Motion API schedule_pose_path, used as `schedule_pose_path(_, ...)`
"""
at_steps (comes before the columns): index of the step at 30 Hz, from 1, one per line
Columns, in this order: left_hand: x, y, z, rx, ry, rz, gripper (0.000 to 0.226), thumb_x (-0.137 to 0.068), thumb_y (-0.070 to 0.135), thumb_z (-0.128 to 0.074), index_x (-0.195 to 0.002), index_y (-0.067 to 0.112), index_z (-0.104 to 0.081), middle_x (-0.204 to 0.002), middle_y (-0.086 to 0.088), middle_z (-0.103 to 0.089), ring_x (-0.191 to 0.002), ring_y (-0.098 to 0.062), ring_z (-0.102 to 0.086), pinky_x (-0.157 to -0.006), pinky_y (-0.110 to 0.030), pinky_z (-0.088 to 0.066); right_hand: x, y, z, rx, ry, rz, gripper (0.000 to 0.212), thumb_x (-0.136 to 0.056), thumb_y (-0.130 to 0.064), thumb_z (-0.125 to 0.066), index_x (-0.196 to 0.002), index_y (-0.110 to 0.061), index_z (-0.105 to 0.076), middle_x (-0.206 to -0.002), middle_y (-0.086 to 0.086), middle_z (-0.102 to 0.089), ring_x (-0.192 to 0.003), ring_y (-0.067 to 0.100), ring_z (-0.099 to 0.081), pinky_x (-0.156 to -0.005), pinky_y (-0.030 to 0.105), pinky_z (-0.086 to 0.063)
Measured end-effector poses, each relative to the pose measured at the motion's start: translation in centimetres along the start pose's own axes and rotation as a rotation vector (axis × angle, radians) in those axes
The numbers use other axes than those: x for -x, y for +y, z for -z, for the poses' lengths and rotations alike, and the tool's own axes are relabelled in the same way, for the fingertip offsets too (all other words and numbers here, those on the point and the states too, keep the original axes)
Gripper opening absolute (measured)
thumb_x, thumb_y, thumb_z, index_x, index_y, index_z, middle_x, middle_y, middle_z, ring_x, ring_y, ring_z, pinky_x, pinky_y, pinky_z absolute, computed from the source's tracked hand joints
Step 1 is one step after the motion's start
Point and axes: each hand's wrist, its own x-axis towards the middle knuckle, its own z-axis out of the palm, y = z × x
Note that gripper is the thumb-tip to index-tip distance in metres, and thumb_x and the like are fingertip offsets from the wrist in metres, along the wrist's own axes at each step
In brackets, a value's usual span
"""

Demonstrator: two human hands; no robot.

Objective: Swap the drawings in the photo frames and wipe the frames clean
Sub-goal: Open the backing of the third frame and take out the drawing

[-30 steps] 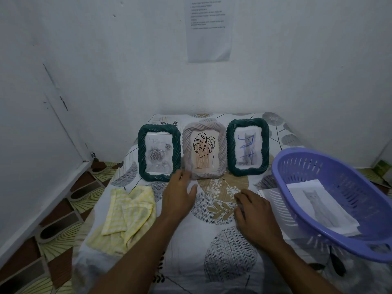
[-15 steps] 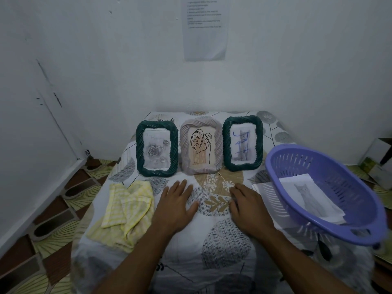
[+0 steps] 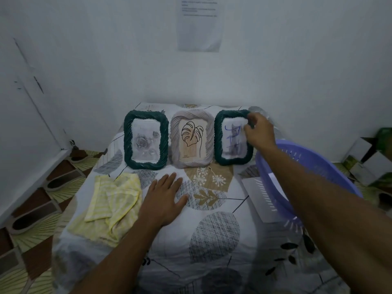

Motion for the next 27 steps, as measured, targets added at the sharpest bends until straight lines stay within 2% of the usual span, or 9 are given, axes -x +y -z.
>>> schedule_pose_path(2,0.0,-0.1,-0.2,0.001,0.013,-0.008,0.076,-0.087,0.066,-0.015,-0.148,0.024,-0.032,-0.158,-0.001,-0.025,-0.145,-0.021,-0.020,-0.119,-0.044,-0.016,-1.7,0.9,0.2,0.012,0.001,-0.100,0.043,-0.093,-0.013,-0.055,-0.135,-0.009,-0.047,-0.134,0.014,-0.054,-0.119,0.029,-0.053,-0.089,0.025,-0.038)
schedule_pose_path(6,-0.2,-0.2,-0.4,-0.007,0.025,-0.006,0.076,-0.086,0.067,-0.015,-0.147,0.025,-0.033,-0.157,0.000,-0.025,-0.145,-0.020,-0.021,-0.118,-0.043,-0.016,-3.8,3.0,-0.7,-0.005,-0.102,-0.220,0.057,-0.090,-0.013,-0.057,-0.143,-0.012,-0.036,-0.135,0.017,-0.054,-0.118,0.032,-0.054,-0.094,0.033,-0.043)
schedule_pose_path(9,-0.2,-0.3,-0.5,-0.009,0.035,-0.007,0.075,-0.087,0.067,-0.016,-0.147,0.026,-0.033,-0.157,0.001,-0.025,-0.145,-0.018,-0.021,-0.118,-0.042,-0.016,-4.9,4.4,-1.2,-0.044,-0.098,-0.277,0.046,-0.086,-0.008,-0.058,-0.131,-0.011,-0.051,-0.123,0.016,-0.062,-0.110,0.032,-0.060,-0.094,0.035,-0.048)
schedule_pose_path(12,-0.2,-0.2,-0.5,0.002,0.048,-0.012,0.074,-0.087,0.066,-0.018,-0.146,0.025,-0.036,-0.156,0.000,-0.028,-0.144,-0.019,-0.023,-0.118,-0.042,-0.017,-5.6,4.7,-1.3,-0.220,-0.083,-0.318,0.032,-0.088,-0.003,-0.057,-0.118,-0.011,-0.059,-0.111,0.015,-0.066,-0.100,0.030,-0.062,-0.094,0.047,-0.051)
schedule_pose_path(15,-0.2,-0.2,-0.4,0.000,0.060,-0.014,0.072,-0.088,0.066,-0.020,-0.144,0.025,-0.039,-0.155,0.000,-0.030,-0.143,-0.020,-0.025,-0.117,-0.042,-0.018,-5.7,3.8,-0.4,-0.309,-0.036,-0.277,0.026,-0.093,-0.004,-0.054,-0.118,-0.010,-0.057,-0.103,0.012,-0.061,-0.094,0.026,-0.059,-0.092,0.047,-0.051)
schedule_pose_path(17,-0.2,-0.2,-0.2,0.003,0.049,-0.013,0.074,-0.087,0.067,-0.018,-0.145,0.026,-0.038,-0.156,0.000,-0.029,-0.144,-0.020,-0.024,-0.116,-0.042,-0.017,-5.8,2.9,0.7,-0.337,0.044,-0.231,0.024,-0.094,-0.005,-0.053,-0.117,-0.012,-0.057,-0.105,0.011,-0.061,-0.096,0.026,-0.059,-0.092,0.046,-0.052)
schedule_pose_path(22,-0.5,-0.1,0.6,0.088,-0.032,0.012,0.083,-0.079,0.073,-0.016,-0.146,0.028,-0.036,-0.157,0.003,-0.025,-0.145,-0.017,-0.019,-0.117,-0.042,-0.012,-5.2,-0.3,4.5,-0.447,0.177,-0.154,0.023,-0.093,-0.008,-0.055,-0.115,-0.016,-0.058,-0.102,0.003,-0.061,-0.092,0.019,-0.059,-0.086,0.038,-0.053)
schedule_pose_path(25,-0.7,-0.1,1.9,0.210,-0.113,0.038,0.081,-0.081,0.071,-0.023,-0.148,0.026,-0.031,-0.157,0.002,-0.025,-0.144,-0.016,-0.020,-0.116,-0.040,-0.013,-2.8,-1.8,5.1,-0.577,0.133,-0.151,0.023,-0.093,-0.004,-0.055,-0.113,-0.013,-0.060,-0.101,0.008,-0.063,-0.091,0.021,-0.059,-0.085,0.040,-0.052)
schedule_pose_path(27,-1.0,0.4,3.4,0.333,-0.101,0.036,0.075,-0.085,0.063,-0.032,-0.146,0.020,-0.033,-0.153,-0.001,-0.033,-0.139,-0.016,-0.030,-0.111,-0.032,-0.023,-0.4,-2.3,4.4,-0.648,0.057,-0.168,0.024,-0.093,0.001,-0.053,-0.116,-0.004,-0.059,-0.094,0.010,-0.061,-0.088,0.023,-0.058,-0.082,0.041,-0.051)
